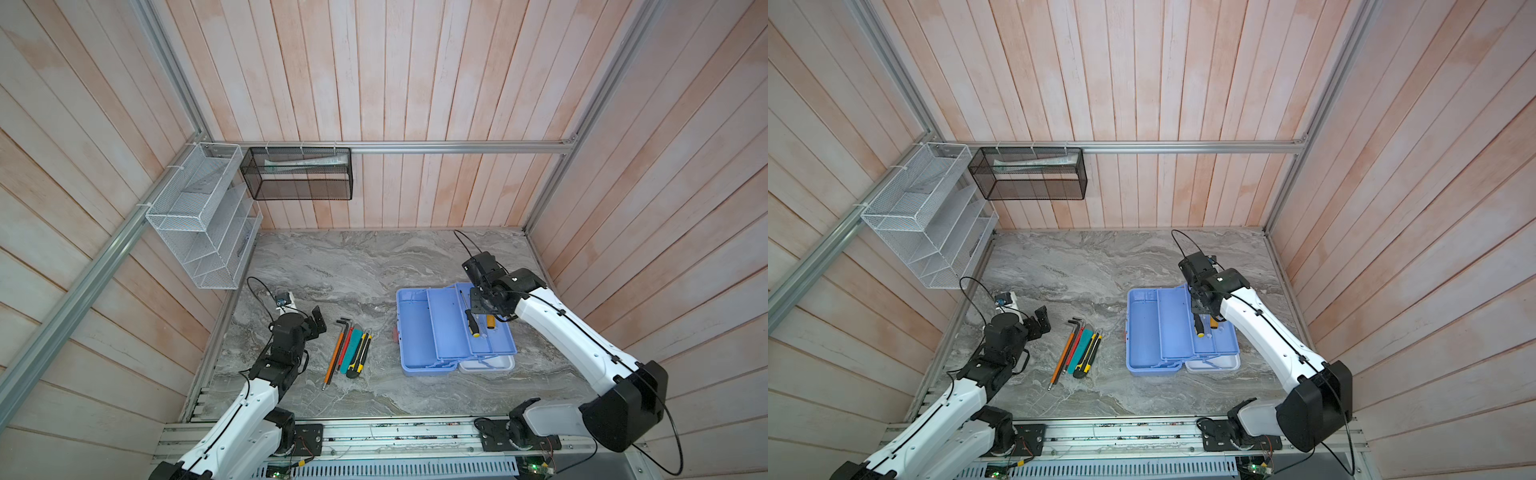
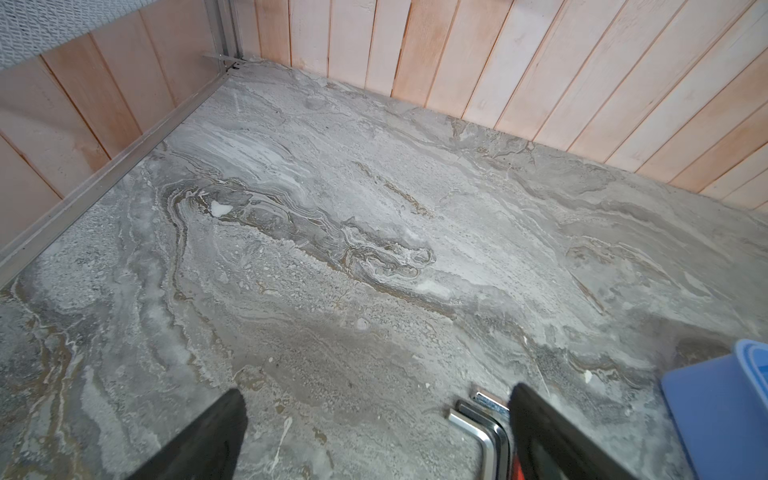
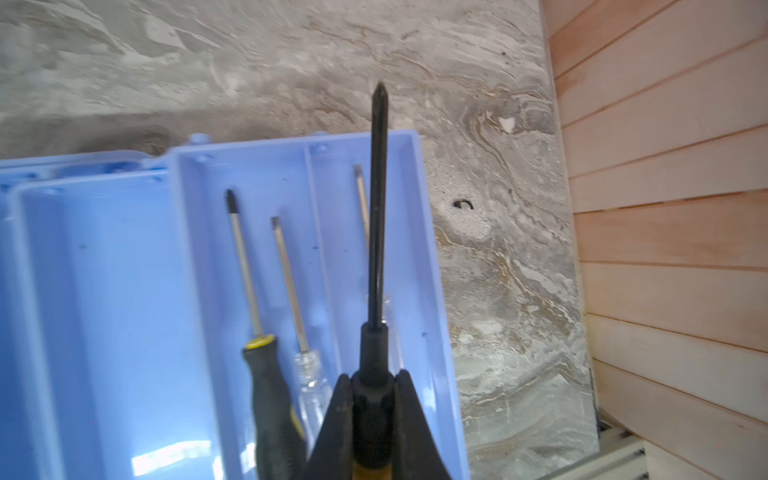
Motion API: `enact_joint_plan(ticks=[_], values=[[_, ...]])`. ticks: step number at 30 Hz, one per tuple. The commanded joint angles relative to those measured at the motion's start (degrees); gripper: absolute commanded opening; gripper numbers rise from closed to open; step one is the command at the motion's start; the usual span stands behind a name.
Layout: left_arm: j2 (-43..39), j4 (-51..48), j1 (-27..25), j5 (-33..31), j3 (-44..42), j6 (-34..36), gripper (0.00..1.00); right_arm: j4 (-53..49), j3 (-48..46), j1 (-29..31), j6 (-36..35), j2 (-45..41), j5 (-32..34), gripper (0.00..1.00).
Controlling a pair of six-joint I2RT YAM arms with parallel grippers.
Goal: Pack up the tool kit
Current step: 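Carry the screwdriver with the right gripper over the blue box, then open the right gripper to drop the screwdriver into the box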
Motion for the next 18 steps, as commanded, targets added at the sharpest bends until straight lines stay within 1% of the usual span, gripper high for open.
enact_joint_plan(ticks=[1,4,7,14,16,18], values=[[0.1,0.3,0.3,-0.9,1.1,-0.4,1.0,0.1,-2.2,-1.4,-3.3,-0.4,3.1,0.0],[0.1,0.3,0.3,-0.9,1.1,-0.4,1.0,2.3,-3.8,-2.8,-5.9,0.1,3.1,0.0],[0.1,0.3,0.3,-0.9,1.1,-0.4,1.0,2.5,-3.7,-3.1,-6.3,1.0,4.6,0.0],[0.1,0.3,0.3,-0.9,1.1,-0.3,1.0,6.7,-6.1,-4.5,-9.0,3.1,2.3,0.0],[0.1,0.3,0.3,-0.9,1.2,-0.4,1.0,6.7,-5.9,-4.5,-9.0,3.7,2.8,0.0],[0.0,0.3,0.3,-1.0,1.0,-0.4,1.0,5.6,-5.1,-4.6,-9.0,4.4,3.7,0.03]])
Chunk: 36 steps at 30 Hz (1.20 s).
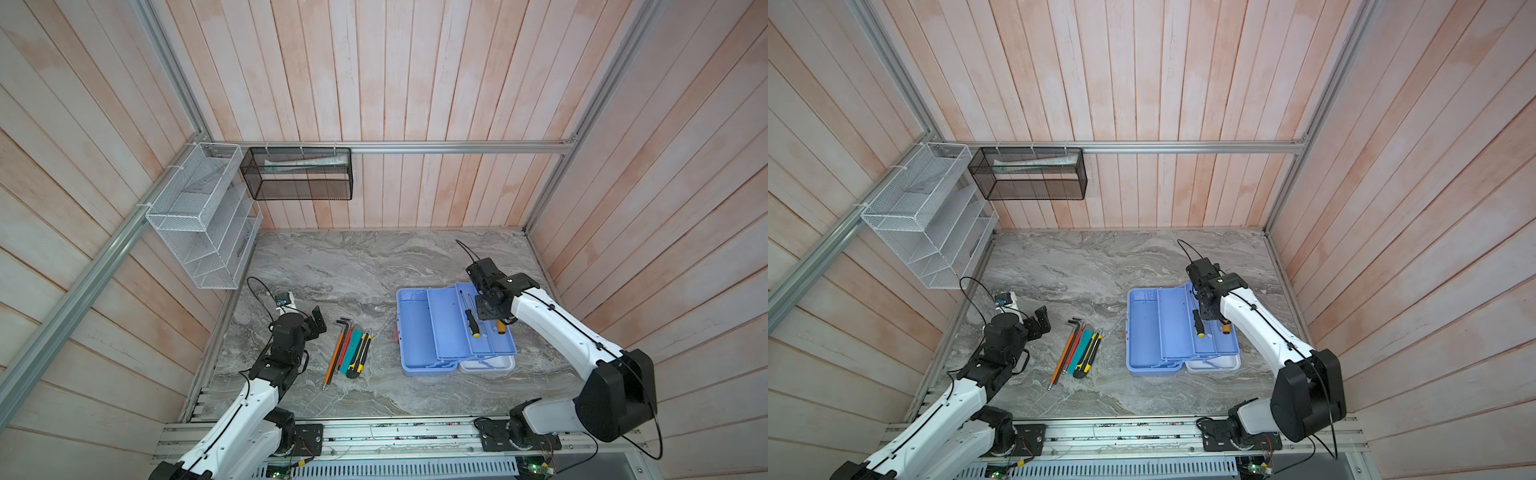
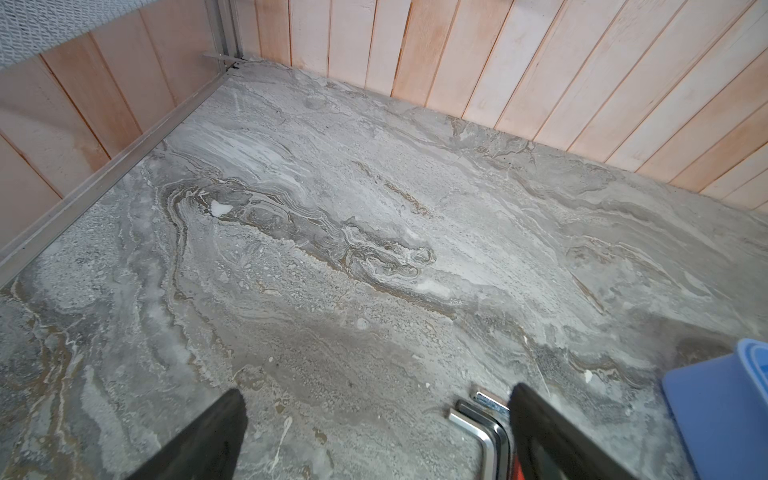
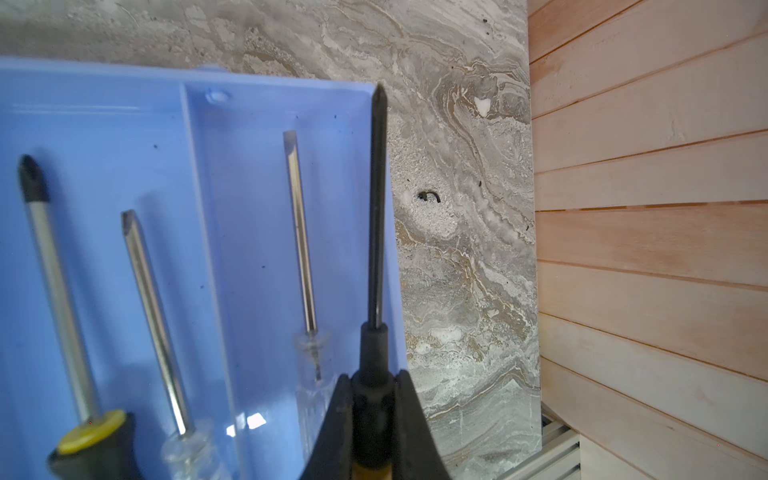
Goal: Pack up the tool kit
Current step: 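Open the right gripper to drop the screwdriver into the box, then move the right gripper back over the yellow-and-black utility knives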
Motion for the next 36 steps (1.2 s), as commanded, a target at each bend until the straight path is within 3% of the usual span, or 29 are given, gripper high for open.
enact_joint_plan(ticks=[1,5,7,13,17,21,26,36], values=[[0.0,0.3,0.3,-0.9,1.1,-0.4,1.0,-0.3,0.8,-0.2,-0.8,1.2,1.4,0.06],[0.0,0.3,0.3,-0.9,1.0,-0.4,1.0,-0.7,1.5,-0.2,-0.8,2.0,0.8,0.33],[-0.1,0.3,0.3,-0.9,1.1,-0.4,1.0,-1.4,2.3,-0.2,-0.7,2.5,0.6,0.37],[-0.2,0.3,0.3,-0.9,1.0,-0.4,1.0,-7.8,10.8,1.3,2.1,4.2,1.4,0.39],[-0.2,0.3,0.3,-0.9,1.0,-0.4,1.0,-9.1,18.1,8.3,5.3,4.7,1.2,0.4],[-0.1,0.3,0.3,-0.9,1.0,-0.4,1.0,0.5,20.0,17.0,8.4,4.6,-5.7,0.42],[-0.1,0.5,0.3,-0.6,1.0,-0.2,1.0,17.8,14.6,26.5,11.6,5.6,-14.7,0.43],[-1.0,0.6,0.3,-0.8,0.6,-0.2,1.0,29.4,12.1,39.1,20.7,13.8,-14.0,0.46]])
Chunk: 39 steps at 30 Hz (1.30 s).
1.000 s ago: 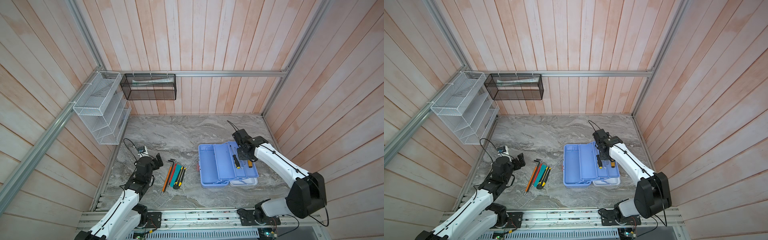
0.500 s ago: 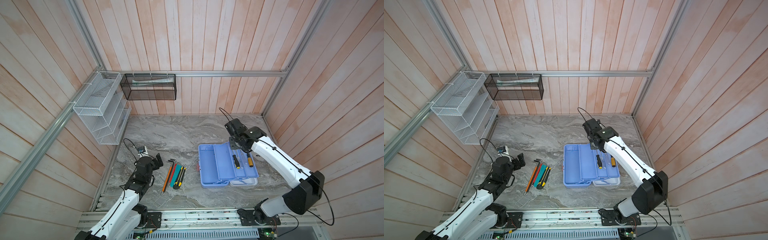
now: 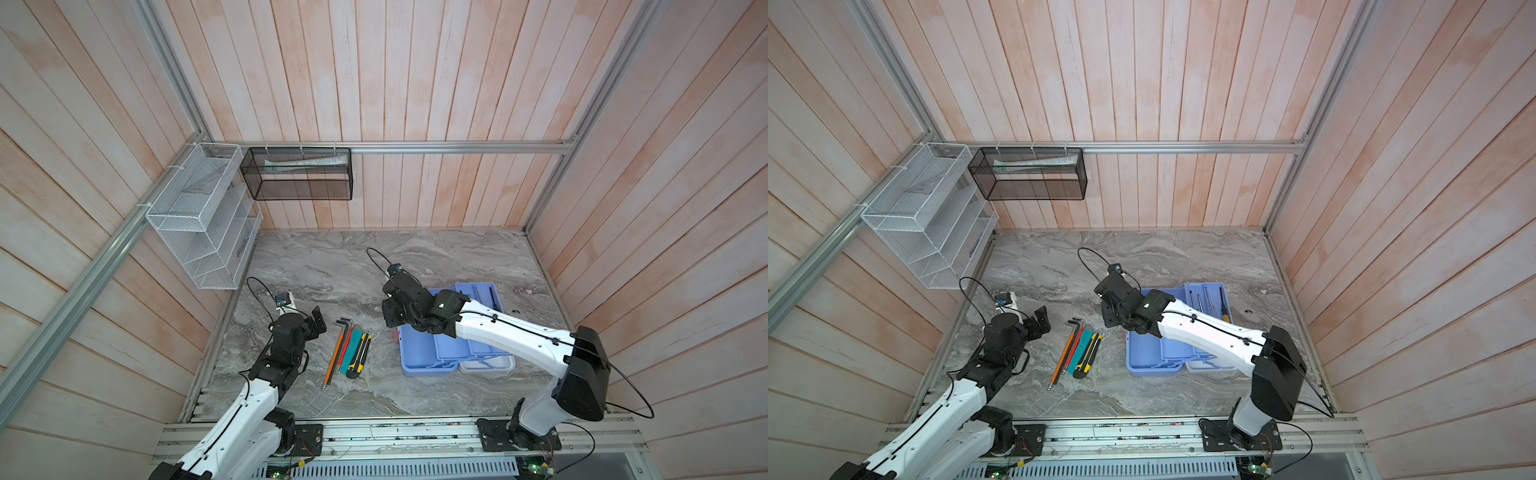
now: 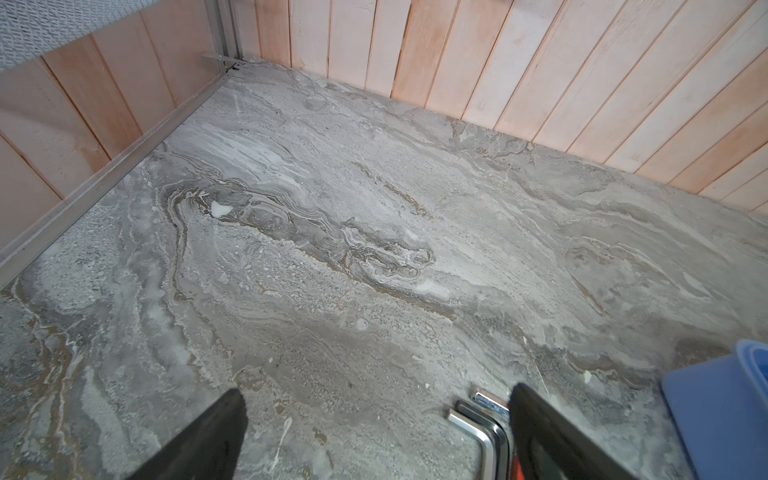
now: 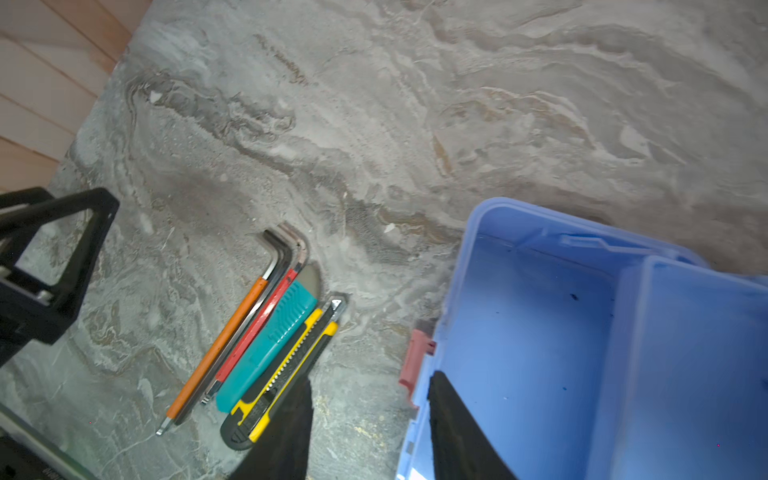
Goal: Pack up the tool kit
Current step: 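Move the right gripper back over the yellow-and-black utility knives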
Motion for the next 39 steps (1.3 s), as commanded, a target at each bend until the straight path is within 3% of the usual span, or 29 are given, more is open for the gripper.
enact_joint_plan(ticks=[1,16,23,39], values=[[-0.8,0.6,0.3,-0.8,0.6,-0.1,1.0,5.1,-1.2,2.5,5.4,2.2,-0.6,0.46],[-2.4,0.5,0.3,-1.0,-0.1,-0.4,0.99,4.2,2.8,7.2,11.9,13.5,-4.8,0.52],[-2.5,0.4,0.3,-1.4,-0.1,-0.6,0.99,-1.7,6.0,8.5,15.6,19.5,-4.8,0.53],[-3.1,0.3,0.3,-1.4,-0.3,-0.6,1.0,-11.1,13.2,10.0,15.0,27.9,-5.1,0.53]])
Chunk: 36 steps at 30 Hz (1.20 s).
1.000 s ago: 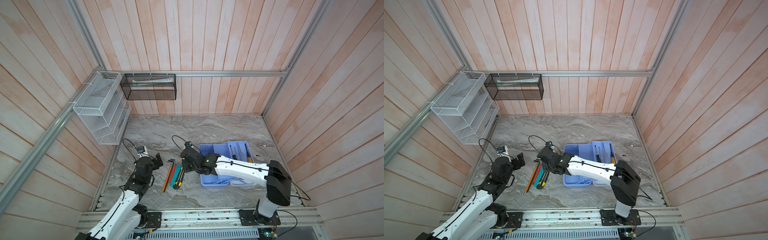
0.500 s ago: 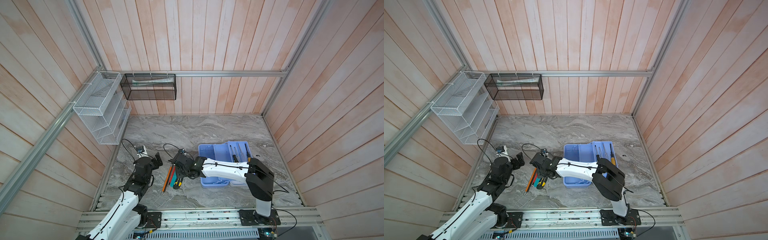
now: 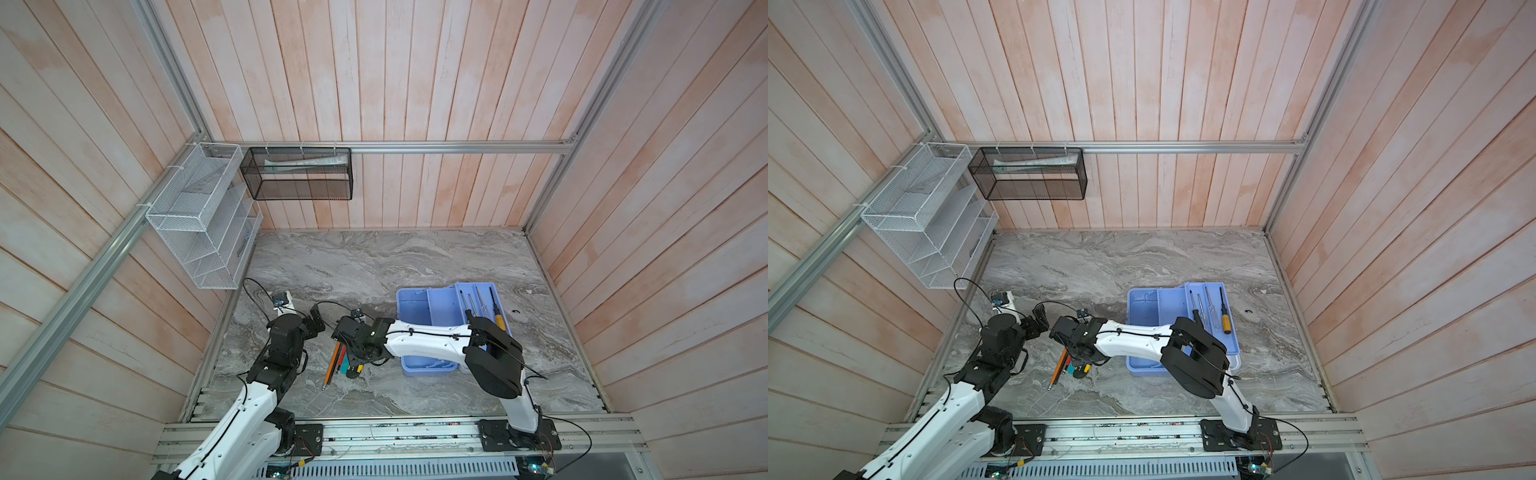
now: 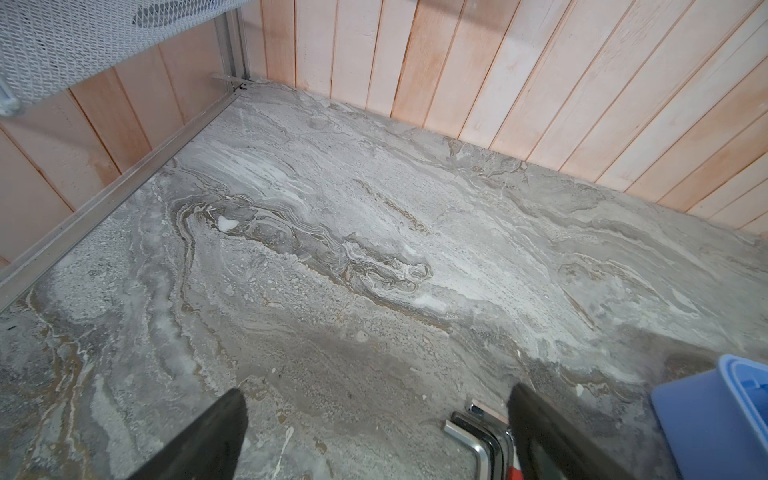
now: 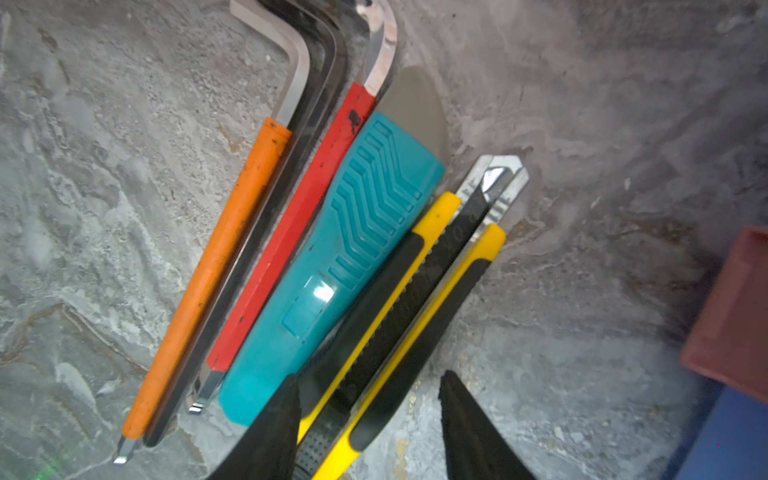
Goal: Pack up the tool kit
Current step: 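Move the right gripper back over the yellow-and-black utility knives, then lower the right gripper and grasp a yellow-and-black utility knife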
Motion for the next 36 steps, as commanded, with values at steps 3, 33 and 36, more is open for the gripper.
enact_joint_plan(ticks=[3,33,36], values=[[-0.8,0.4,0.3,-0.6,-0.3,-0.5,1.0,-5.4,0.4,0.4,0.0,1.3,0.0,0.53],[-0.5,0.4,0.3,-0.6,-0.2,-0.6,0.99,-12.2,7.0,-0.9,-3.0,3.7,3.8,0.59],[-0.5,0.4,0.3,-0.6,-0.3,-0.6,1.0,-11.5,6.9,-0.9,-2.3,4.3,2.8,0.6]])
